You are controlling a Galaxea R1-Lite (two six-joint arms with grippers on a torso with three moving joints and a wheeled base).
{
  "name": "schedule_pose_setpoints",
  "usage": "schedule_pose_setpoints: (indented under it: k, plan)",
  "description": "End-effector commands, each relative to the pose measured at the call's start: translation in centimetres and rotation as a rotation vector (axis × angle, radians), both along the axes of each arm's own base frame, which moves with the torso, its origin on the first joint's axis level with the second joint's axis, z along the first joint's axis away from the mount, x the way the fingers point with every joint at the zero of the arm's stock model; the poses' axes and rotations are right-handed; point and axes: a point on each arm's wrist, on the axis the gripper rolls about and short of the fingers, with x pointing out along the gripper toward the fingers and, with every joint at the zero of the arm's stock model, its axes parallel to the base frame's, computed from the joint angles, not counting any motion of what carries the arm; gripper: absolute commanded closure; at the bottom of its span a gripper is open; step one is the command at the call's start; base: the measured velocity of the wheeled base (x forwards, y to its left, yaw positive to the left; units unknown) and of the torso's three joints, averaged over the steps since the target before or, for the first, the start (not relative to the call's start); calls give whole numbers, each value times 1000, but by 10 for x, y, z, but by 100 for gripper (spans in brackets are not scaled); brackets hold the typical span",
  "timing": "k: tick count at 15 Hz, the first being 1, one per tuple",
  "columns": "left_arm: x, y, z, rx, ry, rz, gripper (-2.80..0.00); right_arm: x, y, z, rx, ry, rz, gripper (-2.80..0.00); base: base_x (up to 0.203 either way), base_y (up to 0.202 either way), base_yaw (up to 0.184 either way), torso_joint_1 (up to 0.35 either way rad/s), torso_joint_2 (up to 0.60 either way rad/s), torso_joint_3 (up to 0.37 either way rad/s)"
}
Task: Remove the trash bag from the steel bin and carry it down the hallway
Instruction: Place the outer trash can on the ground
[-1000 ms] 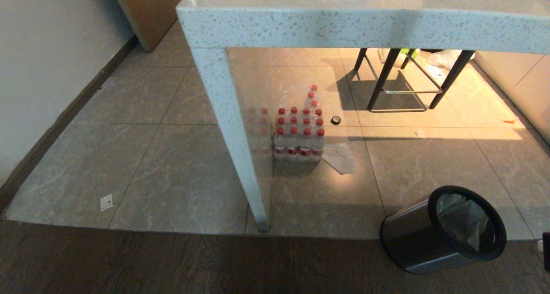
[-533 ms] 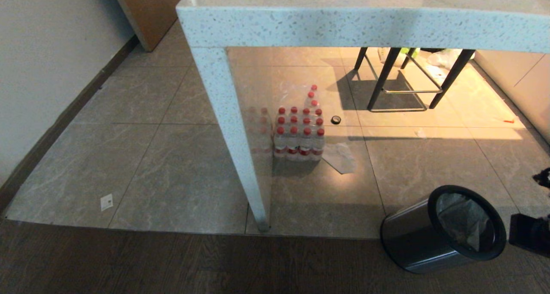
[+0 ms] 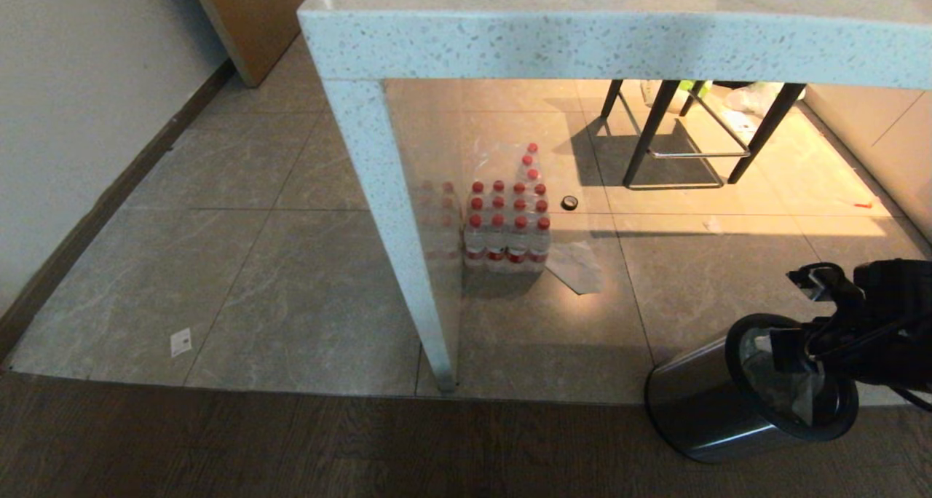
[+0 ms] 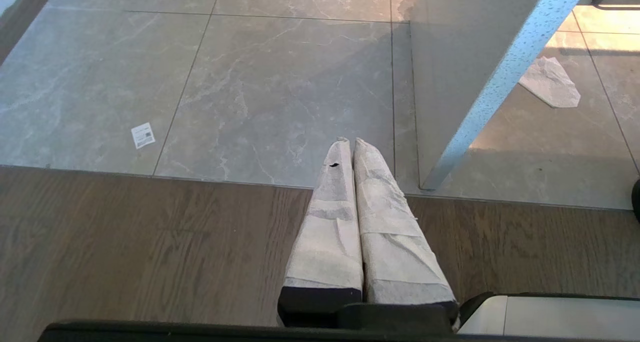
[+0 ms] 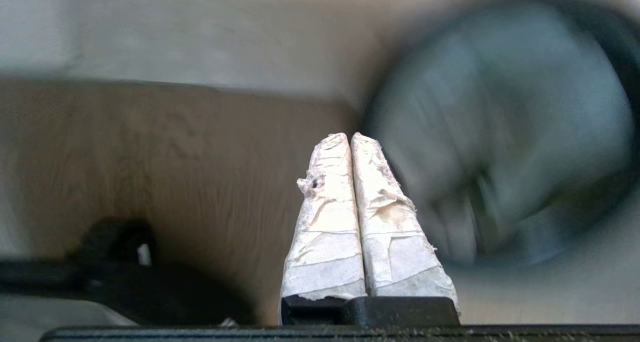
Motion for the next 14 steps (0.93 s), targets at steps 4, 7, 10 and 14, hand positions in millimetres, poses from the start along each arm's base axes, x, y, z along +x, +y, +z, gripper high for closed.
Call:
schedule_pose_setpoints:
  k: [4,7,10,14]
  plan:
    - [0,0,0,0,1,1,0,22,-3,-31,-29,-58,153,0,0,0,0,0,0,0]
    - [0,0,0,0,2,1,0,29,-4,-29,-7,-79,218,-280,0,0,0,0,0,0]
    - [0,0,0,0,2,1,0,26,-3,-30,-24,-61,254,-280,0,0,0,0,0,0]
    - [0,0,0,0,1,0,0,20,-1,-15,-94,-73,306,-280,0,0,0,0,0,0]
